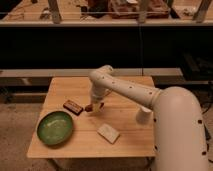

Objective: Place the pepper in the ceramic bowl

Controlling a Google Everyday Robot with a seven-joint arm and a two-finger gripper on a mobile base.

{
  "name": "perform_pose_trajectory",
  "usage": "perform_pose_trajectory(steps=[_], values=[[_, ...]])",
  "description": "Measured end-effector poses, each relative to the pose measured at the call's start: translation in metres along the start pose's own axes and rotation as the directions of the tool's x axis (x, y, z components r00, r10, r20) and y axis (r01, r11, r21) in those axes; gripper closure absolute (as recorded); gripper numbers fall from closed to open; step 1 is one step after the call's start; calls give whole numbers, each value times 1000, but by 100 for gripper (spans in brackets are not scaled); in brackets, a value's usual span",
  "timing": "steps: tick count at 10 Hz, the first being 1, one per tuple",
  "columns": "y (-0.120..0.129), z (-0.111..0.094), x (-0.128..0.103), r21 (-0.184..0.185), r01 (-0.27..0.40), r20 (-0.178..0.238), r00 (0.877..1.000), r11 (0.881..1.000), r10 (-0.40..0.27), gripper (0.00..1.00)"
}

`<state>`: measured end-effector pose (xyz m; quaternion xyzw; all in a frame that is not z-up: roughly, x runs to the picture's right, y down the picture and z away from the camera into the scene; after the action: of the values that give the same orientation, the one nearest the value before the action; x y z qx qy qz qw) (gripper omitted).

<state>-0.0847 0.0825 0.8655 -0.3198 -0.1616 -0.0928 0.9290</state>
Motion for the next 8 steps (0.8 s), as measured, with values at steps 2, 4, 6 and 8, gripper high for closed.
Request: perform_pose_trajectory(steps=[2, 4, 6, 8], values=[[-6, -31, -39, 24, 76, 6, 997, 997, -76, 89], [-5, -48, -65, 56, 131, 11, 991, 990, -132, 89], [6, -44, -100, 77, 209, 26, 977, 975, -212, 87], [29, -40, -149, 107, 297, 42, 952, 949, -302, 68]])
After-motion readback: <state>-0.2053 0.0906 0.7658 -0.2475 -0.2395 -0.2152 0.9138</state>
